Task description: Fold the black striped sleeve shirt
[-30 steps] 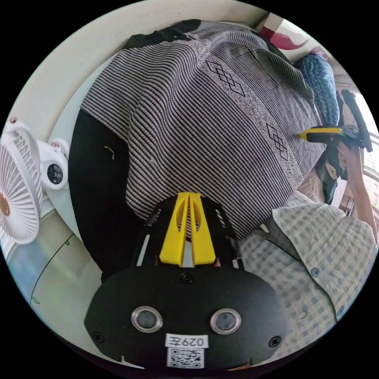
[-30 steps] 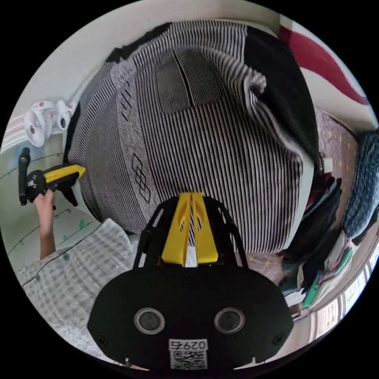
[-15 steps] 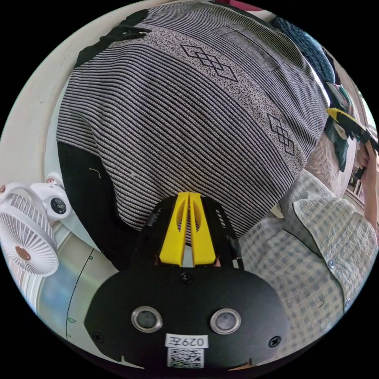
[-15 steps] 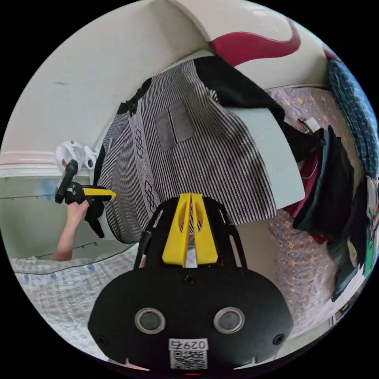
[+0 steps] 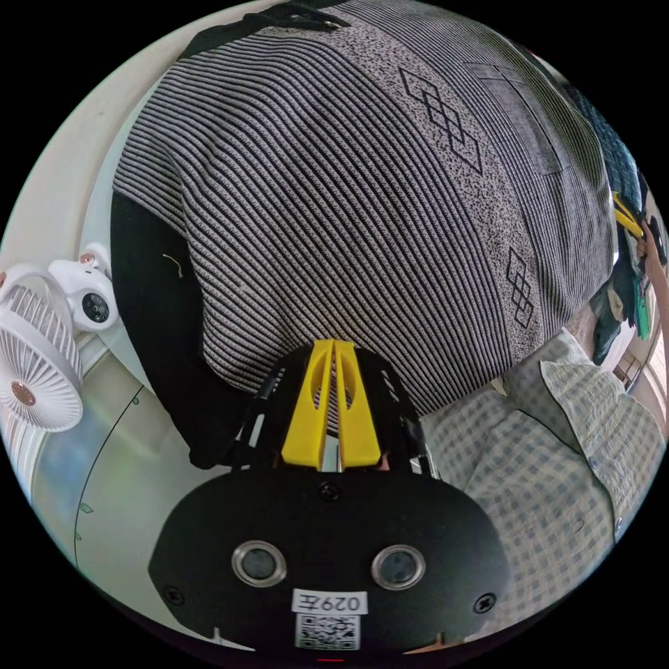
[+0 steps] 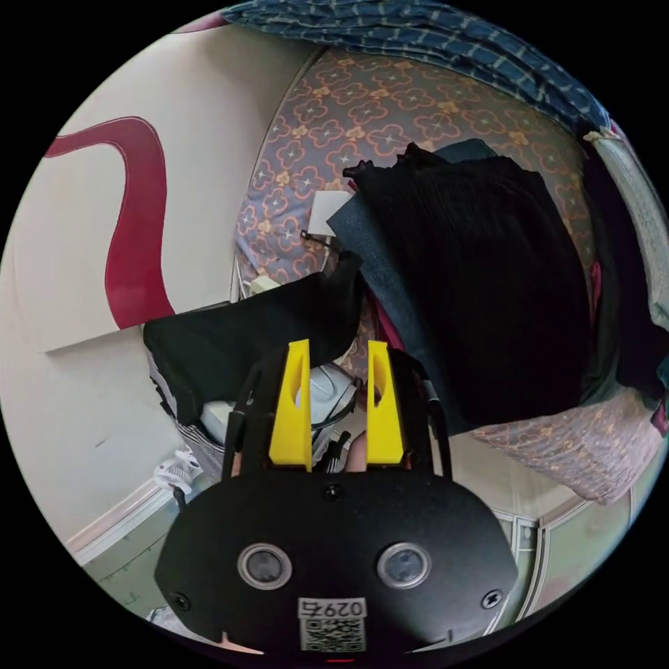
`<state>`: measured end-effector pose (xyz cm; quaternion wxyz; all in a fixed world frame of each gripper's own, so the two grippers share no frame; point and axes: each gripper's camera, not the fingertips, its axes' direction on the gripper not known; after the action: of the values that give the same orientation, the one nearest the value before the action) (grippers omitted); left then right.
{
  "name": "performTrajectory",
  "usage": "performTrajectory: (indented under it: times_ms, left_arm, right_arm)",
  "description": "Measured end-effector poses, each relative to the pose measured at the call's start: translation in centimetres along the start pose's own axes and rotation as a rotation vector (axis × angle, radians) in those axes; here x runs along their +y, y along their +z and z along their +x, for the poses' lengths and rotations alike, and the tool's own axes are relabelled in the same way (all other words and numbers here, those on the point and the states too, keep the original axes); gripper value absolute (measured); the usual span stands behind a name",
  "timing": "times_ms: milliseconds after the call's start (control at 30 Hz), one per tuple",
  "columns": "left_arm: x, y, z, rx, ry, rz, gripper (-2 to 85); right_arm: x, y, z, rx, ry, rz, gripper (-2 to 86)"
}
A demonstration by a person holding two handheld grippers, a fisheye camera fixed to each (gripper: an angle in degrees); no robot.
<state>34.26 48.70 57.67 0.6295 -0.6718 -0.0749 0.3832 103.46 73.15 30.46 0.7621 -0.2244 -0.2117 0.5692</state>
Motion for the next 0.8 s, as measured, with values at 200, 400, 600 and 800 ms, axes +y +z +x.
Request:
performTrajectory:
  times_ms: [200,400,600,800]
  left_arm:
    - [-0.6,-0.1,-0.2,-0.030,-0.077,-0.058,-1.0]
    - [0.1,-0.4,-1.3,-0.044,-0.113,-0.064,-1.0]
    - [2.1,-0.8,-3.8,-0.005,-0.091,-0.034,-1.0]
    - [5.6,-1.3,-6.9,0.030,-0.044,0.053,-1.0]
  right_arm:
    - [-3.5,0.5,1.7,0.079,0.081,-0.061,10.2]
    - [-2.6,-1.1,1.2,0.226,0.053,-0.001,3.3]
    - [3.3,-9.0,-5.8,0.090,-0.247,0.283,1.4]
    - [17.7,-17.9,-20.5,-0.054,-0.773,0.513,0.8]
